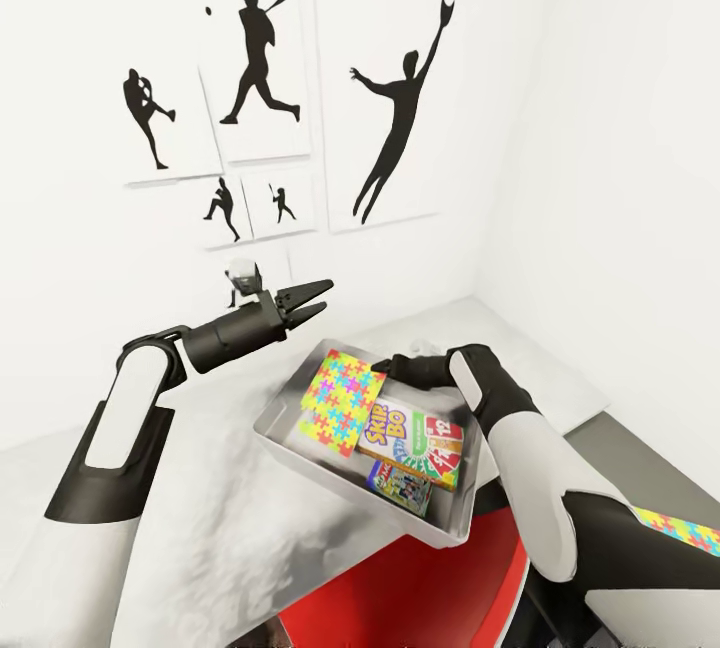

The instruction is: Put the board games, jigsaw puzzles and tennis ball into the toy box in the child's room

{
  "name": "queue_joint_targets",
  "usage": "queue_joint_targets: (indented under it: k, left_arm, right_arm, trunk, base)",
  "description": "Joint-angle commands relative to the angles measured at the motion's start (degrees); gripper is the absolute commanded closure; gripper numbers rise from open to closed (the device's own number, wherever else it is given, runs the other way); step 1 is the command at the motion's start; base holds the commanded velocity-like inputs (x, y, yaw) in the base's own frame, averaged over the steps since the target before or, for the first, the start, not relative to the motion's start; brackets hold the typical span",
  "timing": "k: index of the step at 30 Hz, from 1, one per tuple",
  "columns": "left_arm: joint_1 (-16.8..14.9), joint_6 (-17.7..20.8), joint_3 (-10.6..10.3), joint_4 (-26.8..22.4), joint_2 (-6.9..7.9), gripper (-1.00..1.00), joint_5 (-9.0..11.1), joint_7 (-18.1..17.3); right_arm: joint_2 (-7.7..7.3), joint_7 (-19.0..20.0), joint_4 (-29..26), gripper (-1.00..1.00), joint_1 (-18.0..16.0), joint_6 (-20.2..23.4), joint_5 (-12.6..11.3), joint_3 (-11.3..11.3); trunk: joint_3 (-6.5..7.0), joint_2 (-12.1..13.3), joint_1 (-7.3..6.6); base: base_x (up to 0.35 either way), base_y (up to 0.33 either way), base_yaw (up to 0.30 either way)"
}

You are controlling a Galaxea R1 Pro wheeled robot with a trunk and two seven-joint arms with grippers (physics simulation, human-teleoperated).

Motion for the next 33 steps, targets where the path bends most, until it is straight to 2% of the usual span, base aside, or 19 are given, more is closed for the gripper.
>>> queue_joint_targets:
  k: [1,33]
  left_arm:
    - [-0.06,0.07,-0.02,0.01,0.03,-1.00,-0.37,-0.43]
    - [-0.30,0.09,-0.25,0.10,-0.29,-1.00,-0.43,-0.14]
  right_arm:
    - [0.07,-0.14,-0.04,1.00,-0.06,0.45,-0.29,-0.38]
    - [0.22,-0.41,0.66,1.00,-0.47,0.34,-0.23,-0.32]
  trunk:
    - [-0.21,-0.12,0.03]
    - [-3.14,-0.12,0.03]
  base:
    - [0.000,0.000,0.000]
    - [0.000,0.000,0.000]
